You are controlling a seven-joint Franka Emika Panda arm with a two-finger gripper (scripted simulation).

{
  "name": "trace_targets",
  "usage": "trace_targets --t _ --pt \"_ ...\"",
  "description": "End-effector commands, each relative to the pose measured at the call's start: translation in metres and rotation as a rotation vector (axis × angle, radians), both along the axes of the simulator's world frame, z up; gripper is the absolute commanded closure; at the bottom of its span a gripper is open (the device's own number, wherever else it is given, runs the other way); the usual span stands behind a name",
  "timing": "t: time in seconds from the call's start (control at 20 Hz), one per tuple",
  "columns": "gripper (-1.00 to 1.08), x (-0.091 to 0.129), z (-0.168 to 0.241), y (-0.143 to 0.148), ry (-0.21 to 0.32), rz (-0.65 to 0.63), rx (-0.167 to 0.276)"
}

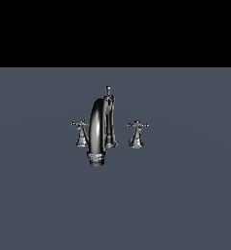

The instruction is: Turn on the faucet by rotating a designated handle.

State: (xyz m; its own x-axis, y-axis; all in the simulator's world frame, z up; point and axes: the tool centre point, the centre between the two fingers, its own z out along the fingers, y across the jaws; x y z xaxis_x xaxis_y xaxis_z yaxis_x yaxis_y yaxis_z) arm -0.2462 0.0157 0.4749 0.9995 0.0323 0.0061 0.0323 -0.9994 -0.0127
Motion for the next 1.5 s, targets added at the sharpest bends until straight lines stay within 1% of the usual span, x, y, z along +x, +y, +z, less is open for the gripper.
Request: trace_targets --t 0.0,0.05,0.1,0.15,0.2,0.25,0.3,0.35,0.4,0.45,0.5,0.55,0.6,0.65,0.7,0.75,0.8,0.85,0.9,0.95,1.0,1.05,1.1,1.15,1.2,1.25,1.3,1.35,1.4,1.45 --pt "0.47 0.002 -0.018 -0.003 0.046 0.005 -0.012" --pt "0.28 0.007 -0.033 -0.003 0.066 -0.019 -0.014" --pt "0.17 -0.001 -0.059 -0.019 0.149 -0.073 -0.001" --pt "0.17 0.000 -0.060 -0.019 0.151 -0.075 -0.001" --pt "0.09 0.005 -0.075 -0.008 0.157 -0.044 0.001" --pt "0.16 0.012 -0.080 -0.028 0.139 -0.089 0.009" --pt "0.16 0.009 -0.106 -0.019 0.205 -0.042 -0.018" --pt "0.09 0.014 -0.116 -0.036 0.210 -0.078 0.014" --pt "0.18 0.022 -0.126 -0.038 0.210 -0.106 0.032" --pt "0.24 0.023 -0.146 -0.054 0.238 -0.127 0.034" --pt "0.32 0.027 -0.162 -0.039 0.253 -0.128 0.081" --pt "0.39 0.033 -0.176 -0.028 0.255 -0.063 0.075" --pt "0.40 0.037 -0.190 -0.043 0.255 -0.081 0.106" --pt "0.22 0.037 -0.207 -0.036 0.275 -0.066 0.097" --pt "0.17 0.044 -0.219 -0.031 0.274 -0.050 0.100" --pt "0.12 0.065 -0.216 -0.047 0.227 -0.067 0.135" --pt "0.00 0.083 -0.217 -0.044 0.201 -0.037 0.119" --pt "-0.16 0.101 -0.218 -0.039 0.167 -0.019 0.127" --pt "-0.14 0.116 -0.223 -0.043 0.143 -0.045 0.152" --pt "-0.07 0.127 -0.230 -0.053 0.126 -0.088 0.163" --pt "0.16 0.116 -0.258 -0.070 0.151 -0.118 0.177" --pt "0.25 0.123 -0.268 -0.070 0.144 -0.099 0.177" --pt "0.55 0.138 -0.274 -0.072 0.114 -0.119 0.188" --pt "0.54 0.147 -0.283 -0.080 0.091 -0.134 0.206" --pt "0.50 0.169 -0.282 -0.084 0.049 -0.107 0.199" --pt "0.59 0.163 -0.307 -0.061 0.083 -0.129 0.220" --pt "0.35 0.196 -0.297 -0.061 0.017 -0.145 0.220" --pt "0.41 0.175 -0.317 -0.054 0.050 -0.239 0.224" --pt "0.41 0.173 -0.331 -0.083 0.071 -0.296 0.226" --pt "0.25 0.192 -0.328 -0.124 0.024 -0.383 0.206"
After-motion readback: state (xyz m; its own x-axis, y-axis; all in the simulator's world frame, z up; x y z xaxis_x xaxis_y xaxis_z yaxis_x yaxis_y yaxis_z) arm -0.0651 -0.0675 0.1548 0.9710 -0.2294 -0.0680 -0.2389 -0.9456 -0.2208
